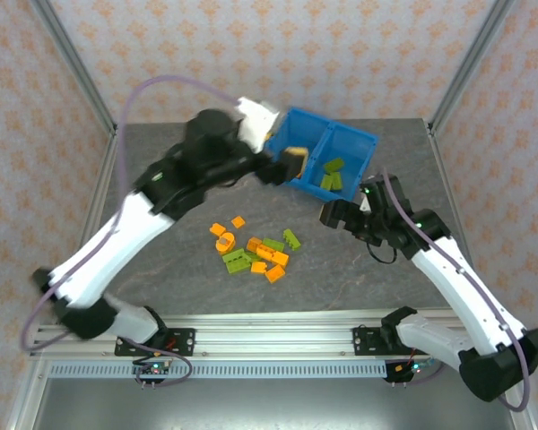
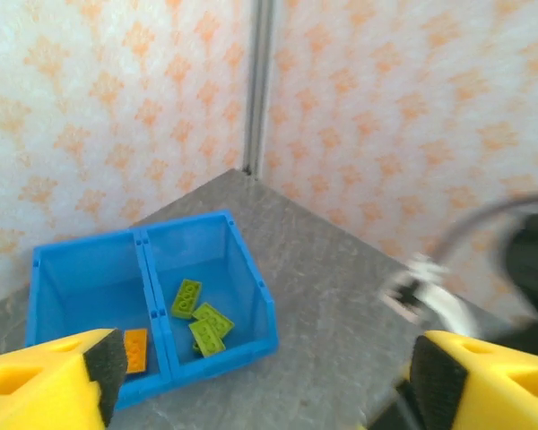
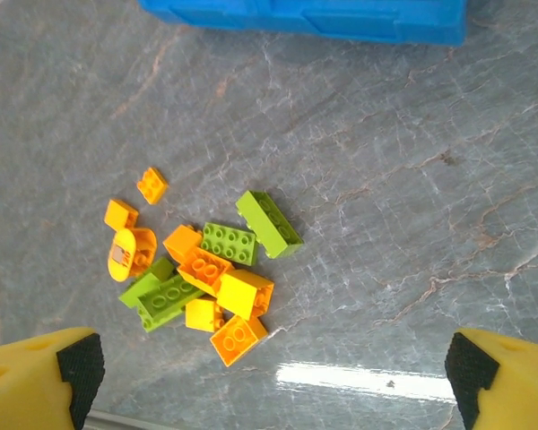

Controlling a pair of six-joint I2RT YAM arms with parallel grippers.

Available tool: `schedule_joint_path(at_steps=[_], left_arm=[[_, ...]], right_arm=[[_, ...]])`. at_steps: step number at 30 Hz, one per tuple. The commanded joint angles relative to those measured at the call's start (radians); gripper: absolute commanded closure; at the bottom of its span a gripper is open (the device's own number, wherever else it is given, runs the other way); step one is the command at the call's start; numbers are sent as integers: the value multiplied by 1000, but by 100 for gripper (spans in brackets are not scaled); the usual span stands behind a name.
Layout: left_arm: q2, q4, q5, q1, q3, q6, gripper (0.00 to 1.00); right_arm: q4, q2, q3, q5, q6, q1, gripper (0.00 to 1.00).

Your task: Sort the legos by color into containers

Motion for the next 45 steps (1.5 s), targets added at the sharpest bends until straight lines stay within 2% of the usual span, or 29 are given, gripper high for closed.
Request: schedule_joint_path(at_steps=[1, 4, 6, 10, 15, 17, 20, 22, 27, 31, 38, 42, 45], left_arm=[[-121, -164, 123, 2, -222, 231, 8], [-295, -298, 199, -1, -394, 376, 0], [-406, -332, 202, -2, -497, 422, 0], [-626, -277, 175, -2, -715, 499, 0], [-770, -212, 207, -2, -867, 559, 0], [-785, -180, 207, -2, -909, 568, 0], [-775, -163, 191, -2, -938, 574, 0], [-764, -160, 182, -2, -949, 574, 0], [-777, -128, 168, -2, -985, 577, 0], [-793, -93, 165, -2, -999, 562, 0], [-812, -46, 135, -2, -998, 555, 0], [-821, 17, 95, -2, -990, 553, 0], [-832, 86, 53, -2, -1000, 544, 0]], right_arm=[[85, 77, -23, -45, -55, 20, 2], [128, 181, -14, -37, -71, 59, 3], [143, 254, 2, -11, -93, 100, 4], [137, 425, 39, 124, -159, 194, 6], [180, 613, 79, 121, -177, 237, 16], [198, 678, 100, 120, -180, 240, 23], [195, 763, 147, 119, -182, 243, 41], [195, 794, 163, 140, -181, 246, 49], [190, 839, 196, 150, -185, 246, 67], [175, 821, 213, 156, -166, 246, 76], [159, 659, 258, 184, -132, 246, 79], [107, 595, 347, 308, -133, 229, 79], [83, 587, 416, 398, -130, 166, 79]])
